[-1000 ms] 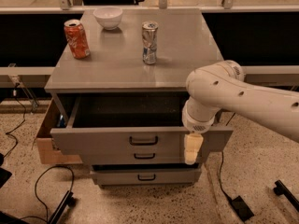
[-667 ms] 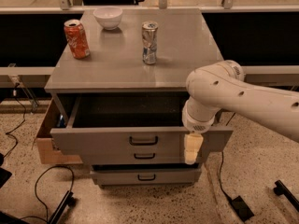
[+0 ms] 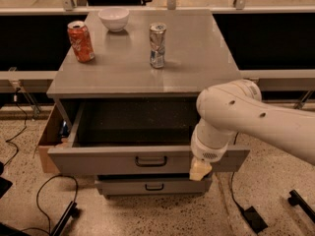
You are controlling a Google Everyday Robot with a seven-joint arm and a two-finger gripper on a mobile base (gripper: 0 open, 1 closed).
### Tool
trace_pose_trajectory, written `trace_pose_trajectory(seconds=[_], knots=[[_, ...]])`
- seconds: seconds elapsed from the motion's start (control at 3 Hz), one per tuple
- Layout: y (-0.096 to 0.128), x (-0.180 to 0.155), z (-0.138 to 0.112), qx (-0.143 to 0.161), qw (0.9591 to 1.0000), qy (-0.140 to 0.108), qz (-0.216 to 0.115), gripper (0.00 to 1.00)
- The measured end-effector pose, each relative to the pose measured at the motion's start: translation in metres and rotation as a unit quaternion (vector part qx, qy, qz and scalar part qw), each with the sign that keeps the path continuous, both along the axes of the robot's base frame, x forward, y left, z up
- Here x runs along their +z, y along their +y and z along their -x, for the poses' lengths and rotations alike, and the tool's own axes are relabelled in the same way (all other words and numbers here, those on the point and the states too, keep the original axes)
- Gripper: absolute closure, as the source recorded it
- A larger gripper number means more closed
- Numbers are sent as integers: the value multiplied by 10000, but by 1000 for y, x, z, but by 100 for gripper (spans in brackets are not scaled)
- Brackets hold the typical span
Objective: Open top drawer
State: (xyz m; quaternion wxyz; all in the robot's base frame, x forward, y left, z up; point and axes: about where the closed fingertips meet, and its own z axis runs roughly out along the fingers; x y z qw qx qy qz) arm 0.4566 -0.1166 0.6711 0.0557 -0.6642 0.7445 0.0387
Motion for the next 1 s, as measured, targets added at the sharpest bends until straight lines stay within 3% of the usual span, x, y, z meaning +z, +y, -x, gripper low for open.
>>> trace_pose_trajectory(seconds=[0.33, 0.67, 1.0], knots=[[0, 4, 0, 0, 10000, 0, 0, 72], [0, 10, 0, 0, 10000, 0, 0, 71], [0, 10, 0, 0, 10000, 0, 1, 46]])
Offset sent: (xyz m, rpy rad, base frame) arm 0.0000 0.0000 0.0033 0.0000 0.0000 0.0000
